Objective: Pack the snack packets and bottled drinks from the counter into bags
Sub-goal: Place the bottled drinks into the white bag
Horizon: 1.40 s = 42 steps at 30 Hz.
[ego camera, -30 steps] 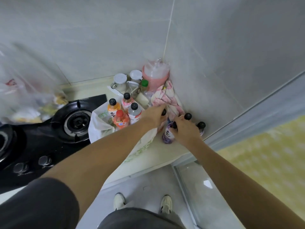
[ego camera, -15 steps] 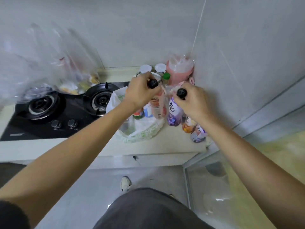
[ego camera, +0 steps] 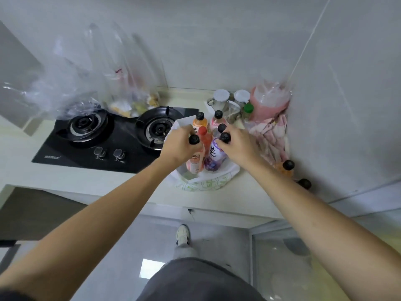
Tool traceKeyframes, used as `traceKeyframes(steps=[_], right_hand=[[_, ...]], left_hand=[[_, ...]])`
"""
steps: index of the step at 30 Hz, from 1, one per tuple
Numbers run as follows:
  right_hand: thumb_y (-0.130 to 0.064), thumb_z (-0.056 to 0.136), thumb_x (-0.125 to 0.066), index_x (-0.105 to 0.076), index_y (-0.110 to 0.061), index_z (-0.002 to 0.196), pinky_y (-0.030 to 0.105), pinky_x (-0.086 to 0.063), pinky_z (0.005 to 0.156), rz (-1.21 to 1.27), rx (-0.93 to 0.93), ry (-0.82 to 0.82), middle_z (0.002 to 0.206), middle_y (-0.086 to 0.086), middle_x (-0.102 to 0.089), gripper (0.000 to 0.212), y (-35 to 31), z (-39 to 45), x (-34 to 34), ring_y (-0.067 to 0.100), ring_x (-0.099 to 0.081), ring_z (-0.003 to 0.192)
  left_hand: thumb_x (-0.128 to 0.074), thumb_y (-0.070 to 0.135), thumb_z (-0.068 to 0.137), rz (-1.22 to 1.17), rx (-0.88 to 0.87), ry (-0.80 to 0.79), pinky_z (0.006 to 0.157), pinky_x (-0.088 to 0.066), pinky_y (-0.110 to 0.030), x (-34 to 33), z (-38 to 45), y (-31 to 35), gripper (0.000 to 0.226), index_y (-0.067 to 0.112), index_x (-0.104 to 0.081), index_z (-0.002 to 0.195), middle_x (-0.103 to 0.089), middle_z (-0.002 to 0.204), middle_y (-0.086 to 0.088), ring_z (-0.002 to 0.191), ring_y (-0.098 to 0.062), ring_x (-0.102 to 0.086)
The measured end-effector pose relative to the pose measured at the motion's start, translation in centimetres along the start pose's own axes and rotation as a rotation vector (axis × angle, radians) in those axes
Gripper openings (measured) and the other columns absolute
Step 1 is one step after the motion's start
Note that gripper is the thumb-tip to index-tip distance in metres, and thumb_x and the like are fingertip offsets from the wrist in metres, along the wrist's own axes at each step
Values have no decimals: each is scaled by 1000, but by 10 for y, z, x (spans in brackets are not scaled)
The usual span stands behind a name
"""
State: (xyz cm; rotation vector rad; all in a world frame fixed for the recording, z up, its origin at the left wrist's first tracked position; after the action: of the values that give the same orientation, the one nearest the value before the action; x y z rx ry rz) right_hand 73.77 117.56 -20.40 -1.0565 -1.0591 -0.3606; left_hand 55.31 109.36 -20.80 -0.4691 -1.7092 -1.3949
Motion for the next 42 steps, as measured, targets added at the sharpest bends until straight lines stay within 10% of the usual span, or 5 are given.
traceKeyframes(steps=[20,31,42], right_hand=[[-41,91,-73,-54,-19,93,28,-27,50,-230,-66,-130,82,-6,-55,29,25,12,-36,23,-58,78],[-51,97,-55,-62,-20,113,34,-45,73,-247,-80,10,110,-1,-68,36,64,-36,17,24,-63,102],[-39,88,-64,-59,-10,117,45,-50,91,-363,-330,75,112,14,-62,41,129,-117,79,37,-57,113]], left_hand=[[-67,38,90,99,-146,-246,58,-39,-34,-58,32,-26,32,20,-52,112,-60,83,-3,75,-29,-59],[-60,47,90,361,-398,-7,73,-53,-49,-52,11,25,48,13,-51,123,-56,120,-14,117,-37,-49],[-53,50,97,379,-601,-356,81,-52,-46,-140,-10,148,55,25,-41,144,-50,133,-9,127,-32,-49]])
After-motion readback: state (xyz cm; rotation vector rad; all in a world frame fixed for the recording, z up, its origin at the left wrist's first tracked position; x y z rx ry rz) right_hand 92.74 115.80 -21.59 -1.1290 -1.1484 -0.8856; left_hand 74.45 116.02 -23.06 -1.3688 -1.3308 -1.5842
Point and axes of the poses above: each hand's wrist, its own z-axis towards the middle knuckle, its own x-axis out of the back of the hand, y = z × x, the point moved 2 cm from there along z, towards the middle knuckle
